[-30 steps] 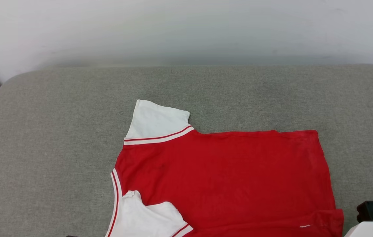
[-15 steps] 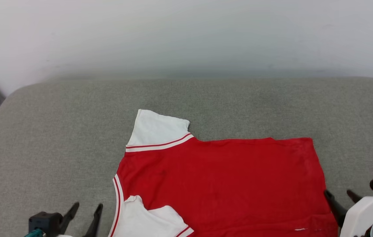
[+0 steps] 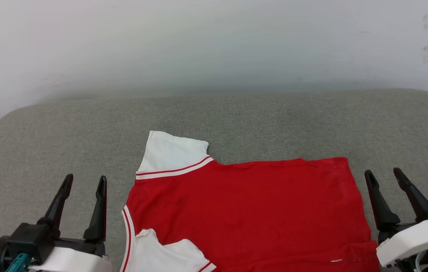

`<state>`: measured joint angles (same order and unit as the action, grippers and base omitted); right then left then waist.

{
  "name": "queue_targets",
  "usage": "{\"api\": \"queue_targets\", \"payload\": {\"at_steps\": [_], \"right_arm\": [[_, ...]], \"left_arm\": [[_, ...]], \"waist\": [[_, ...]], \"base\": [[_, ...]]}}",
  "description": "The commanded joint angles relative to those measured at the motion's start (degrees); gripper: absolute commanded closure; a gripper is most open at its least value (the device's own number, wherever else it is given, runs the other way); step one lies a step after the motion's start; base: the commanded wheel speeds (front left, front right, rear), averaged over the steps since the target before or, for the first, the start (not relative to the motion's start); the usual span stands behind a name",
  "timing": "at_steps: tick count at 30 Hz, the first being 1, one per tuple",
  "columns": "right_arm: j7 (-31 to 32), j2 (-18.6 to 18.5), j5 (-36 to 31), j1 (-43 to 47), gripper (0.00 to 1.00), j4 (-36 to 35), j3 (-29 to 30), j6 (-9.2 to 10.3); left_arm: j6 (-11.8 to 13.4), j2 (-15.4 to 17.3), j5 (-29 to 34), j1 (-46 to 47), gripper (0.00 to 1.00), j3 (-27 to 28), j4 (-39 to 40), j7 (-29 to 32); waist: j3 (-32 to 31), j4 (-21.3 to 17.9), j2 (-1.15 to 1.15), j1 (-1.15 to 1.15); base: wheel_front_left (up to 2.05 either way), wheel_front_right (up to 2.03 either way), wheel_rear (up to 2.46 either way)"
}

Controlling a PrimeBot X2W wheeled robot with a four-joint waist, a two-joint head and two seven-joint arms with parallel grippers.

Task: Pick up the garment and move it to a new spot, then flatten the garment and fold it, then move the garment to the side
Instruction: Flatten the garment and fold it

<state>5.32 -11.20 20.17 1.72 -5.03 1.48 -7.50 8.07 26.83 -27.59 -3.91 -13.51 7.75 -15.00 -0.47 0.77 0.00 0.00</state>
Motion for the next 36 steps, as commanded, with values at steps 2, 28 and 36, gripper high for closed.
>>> {"api": "queue_targets", "payload": {"at_steps": [2, 28, 36], "right_arm": [[-3.94, 0.28, -0.47, -0.86, 0.00, 0.57, -0.63, 0.02], [-13.50, 5.18, -4.06, -10.73, 0.00, 1.57, -3.85, 0.02], [-15.27, 5.72, -3.89, -13.03, 0.00, 2.47, -5.35, 0.02]], "left_arm": [[-1.78, -2.63, 2.63, -0.85, 0.00, 2.85, 1.57, -0.17], [-15.50, 14.44, -7.62, 35.79, 0.00, -3.74, -14.71, 37.58], [-15.24, 19.87, -17.37, 45.78, 0.00, -6.85, -22.98, 55.68]], "waist": [[0.52, -0.64, 0.00, 0.00], [23.32, -12.63, 0.00, 0.00], [27.37, -15.31, 0.00, 0.00]], "base": [[0.00, 0.00, 0.00], [0.00, 0.00, 0.00], [0.00, 0.00, 0.00]]}}
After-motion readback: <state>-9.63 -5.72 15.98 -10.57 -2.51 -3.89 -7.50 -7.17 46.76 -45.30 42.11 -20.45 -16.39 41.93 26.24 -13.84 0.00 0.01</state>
